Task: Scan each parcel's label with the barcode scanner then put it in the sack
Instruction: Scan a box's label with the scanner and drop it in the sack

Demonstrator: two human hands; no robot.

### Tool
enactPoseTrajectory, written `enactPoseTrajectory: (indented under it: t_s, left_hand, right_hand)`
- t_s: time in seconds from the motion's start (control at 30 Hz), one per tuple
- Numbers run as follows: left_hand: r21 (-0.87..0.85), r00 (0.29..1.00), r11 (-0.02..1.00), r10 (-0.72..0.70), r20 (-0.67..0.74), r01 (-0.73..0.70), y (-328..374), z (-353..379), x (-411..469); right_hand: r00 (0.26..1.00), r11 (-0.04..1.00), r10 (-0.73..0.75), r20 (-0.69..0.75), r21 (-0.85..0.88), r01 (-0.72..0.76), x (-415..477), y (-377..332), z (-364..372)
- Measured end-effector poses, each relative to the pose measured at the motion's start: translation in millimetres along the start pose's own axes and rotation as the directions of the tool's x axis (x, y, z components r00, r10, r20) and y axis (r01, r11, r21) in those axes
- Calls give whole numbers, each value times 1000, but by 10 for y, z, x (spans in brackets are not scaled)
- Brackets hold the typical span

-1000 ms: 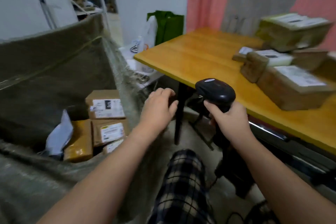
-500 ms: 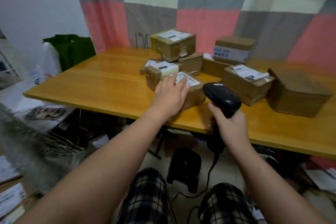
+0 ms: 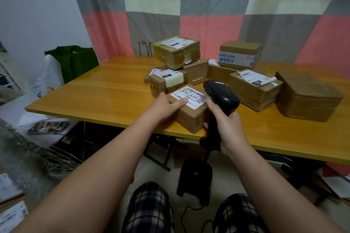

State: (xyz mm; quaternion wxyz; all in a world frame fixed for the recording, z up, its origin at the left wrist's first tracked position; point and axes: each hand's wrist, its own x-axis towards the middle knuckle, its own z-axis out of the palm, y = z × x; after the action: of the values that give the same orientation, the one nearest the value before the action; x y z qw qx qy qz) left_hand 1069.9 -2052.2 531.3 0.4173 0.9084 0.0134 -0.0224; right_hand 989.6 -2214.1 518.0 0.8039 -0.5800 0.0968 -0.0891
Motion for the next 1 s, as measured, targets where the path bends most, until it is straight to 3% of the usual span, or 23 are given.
enactPoseTrajectory:
  t_s: [0.1, 0.23, 0.4, 0.47, 0.63, 1.0]
  left_hand:
    - [-209, 997, 976, 58, -50, -67, -132, 3, -155]
    - [-507, 992, 853, 94, -81, -123, -290, -5, -365]
    - [-657, 988, 739, 104, -112, -152, -376, -80, -515]
    - [-653, 982, 733, 124, -146, -190, -394, -167, -514]
    - [-418, 960, 866, 223, -170, -275, -493, -204, -538]
    - [-503, 963, 830, 141, -230, -241, -658, -93, -444]
  right_hand:
    - [999, 999, -34, 19, 34, 33, -37, 27, 0]
    - [993, 994, -110, 49, -5, 111, -78, 11, 38]
    - [982, 988, -143, 124, -46, 150, -124, 5, 13]
    - [979, 979, -155, 133, -114, 170, -125, -1, -19]
    - [960, 898, -223, 168, -348, 269, -187, -10, -36]
    - [945, 837, -240, 224, -444, 318, -423, 119, 62]
